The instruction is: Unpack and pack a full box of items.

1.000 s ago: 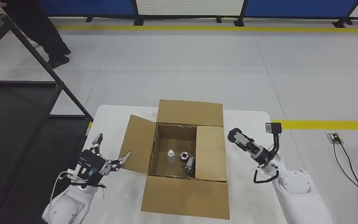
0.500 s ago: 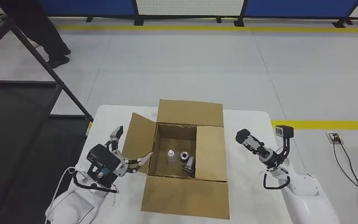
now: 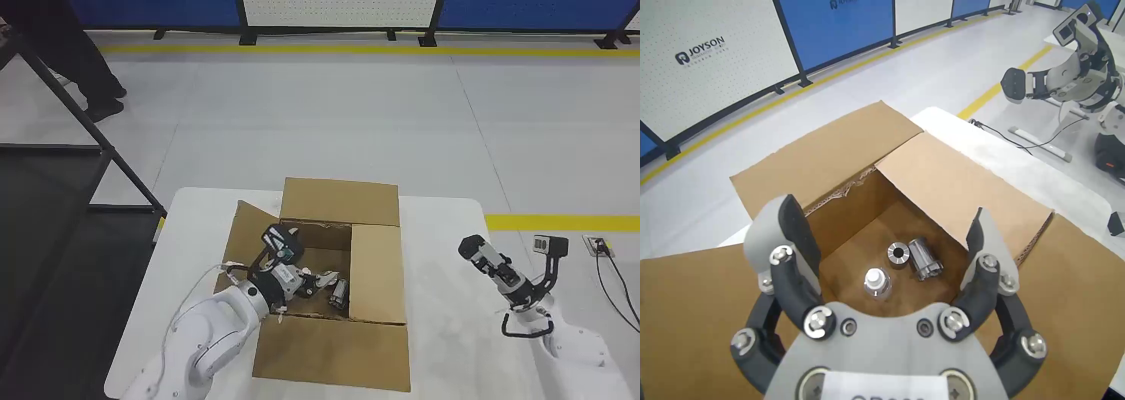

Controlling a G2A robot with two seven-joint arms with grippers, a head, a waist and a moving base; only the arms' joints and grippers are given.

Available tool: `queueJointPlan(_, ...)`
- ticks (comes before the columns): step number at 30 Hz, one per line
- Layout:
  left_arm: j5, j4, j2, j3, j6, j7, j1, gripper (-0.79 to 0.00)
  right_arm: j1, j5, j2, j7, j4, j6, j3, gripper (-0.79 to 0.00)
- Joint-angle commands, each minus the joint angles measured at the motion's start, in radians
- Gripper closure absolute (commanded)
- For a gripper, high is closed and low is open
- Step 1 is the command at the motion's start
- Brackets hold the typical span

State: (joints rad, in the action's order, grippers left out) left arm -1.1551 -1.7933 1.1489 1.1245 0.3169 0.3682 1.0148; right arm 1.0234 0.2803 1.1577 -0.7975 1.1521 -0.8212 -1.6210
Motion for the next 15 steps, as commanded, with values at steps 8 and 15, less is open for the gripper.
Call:
queueJointPlan(8,0.0,0.0,0.0,0.0,0.0,-0.001,0.0,-0.785,0.0,0.0,0.0,0.0,0.0,0.0,0.0,-0.785)
queueJointPlan(15,0.07,0.034,0.008,-0.018,0.037,0.004,-0.036,-0.785,0.025,-0.03,-0.001,0.027,0.043,0.016,0.005,-0.785)
